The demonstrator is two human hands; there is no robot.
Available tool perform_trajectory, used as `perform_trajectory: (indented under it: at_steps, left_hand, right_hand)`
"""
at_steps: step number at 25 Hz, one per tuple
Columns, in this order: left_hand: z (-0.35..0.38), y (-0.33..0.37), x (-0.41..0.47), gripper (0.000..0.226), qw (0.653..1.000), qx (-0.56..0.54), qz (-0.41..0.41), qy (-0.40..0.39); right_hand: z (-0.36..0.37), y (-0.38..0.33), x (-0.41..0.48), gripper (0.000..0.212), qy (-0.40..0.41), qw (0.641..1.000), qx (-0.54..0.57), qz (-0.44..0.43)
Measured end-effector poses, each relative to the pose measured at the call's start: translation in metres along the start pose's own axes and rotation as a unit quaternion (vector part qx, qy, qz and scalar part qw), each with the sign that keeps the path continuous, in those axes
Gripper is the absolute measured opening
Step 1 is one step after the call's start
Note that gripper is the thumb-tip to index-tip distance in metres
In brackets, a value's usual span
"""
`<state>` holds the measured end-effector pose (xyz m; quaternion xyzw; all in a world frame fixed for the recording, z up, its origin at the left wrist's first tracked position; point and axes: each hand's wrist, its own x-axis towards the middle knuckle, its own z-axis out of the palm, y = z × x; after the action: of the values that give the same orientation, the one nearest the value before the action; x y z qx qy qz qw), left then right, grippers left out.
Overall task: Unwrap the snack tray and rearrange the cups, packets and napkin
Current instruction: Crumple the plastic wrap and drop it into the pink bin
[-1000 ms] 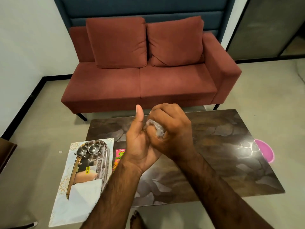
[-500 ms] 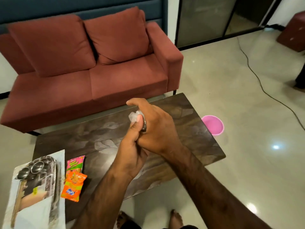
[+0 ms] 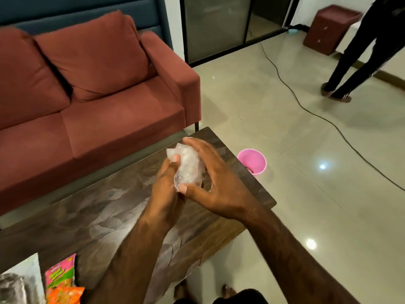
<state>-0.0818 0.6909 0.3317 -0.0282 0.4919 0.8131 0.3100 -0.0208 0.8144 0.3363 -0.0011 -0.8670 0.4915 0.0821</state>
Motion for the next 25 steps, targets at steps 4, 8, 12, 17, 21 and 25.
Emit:
perform_trajectory:
  at_steps: [4, 8, 12, 17, 21, 25]
  left_hand:
    - [-0.005, 0.004, 0.035, 0.035, 0.996, 0.086, 0.028, 0.021]
    - [0.006, -0.011, 0.066, 0.038, 0.983, 0.184, -0.019, -0.011]
    - [0.04, -0.037, 0.112, 0.049, 0.965, 0.251, -0.066, -0.037]
    - [0.112, -0.082, 0.169, 0.05, 0.926, 0.342, -0.127, -0.097]
    - [0.158, -0.12, 0.226, 0.036, 0.878, 0.444, -0.147, -0.103]
    - [0.168, -0.144, 0.251, 0.034, 0.849, 0.471, -0.204, -0.122]
  right_hand:
    - [0.009, 0.018, 0.014, 0.092, 0.02, 0.992, -0.119, 0.045]
    - [-0.007, 0.039, 0.023, 0.075, 0.087, 0.977, -0.189, 0.054]
    - [-0.041, 0.094, 0.033, 0.048, 0.17, 0.96, -0.222, 0.021]
    - [-0.115, 0.184, 0.043, 0.032, 0.169, 0.961, -0.156, 0.154]
    - [-0.167, 0.291, 0.06, 0.038, 0.163, 0.934, -0.151, 0.282]
    - [-0.189, 0.384, 0.093, 0.05, 0.138, 0.919, -0.165, 0.331]
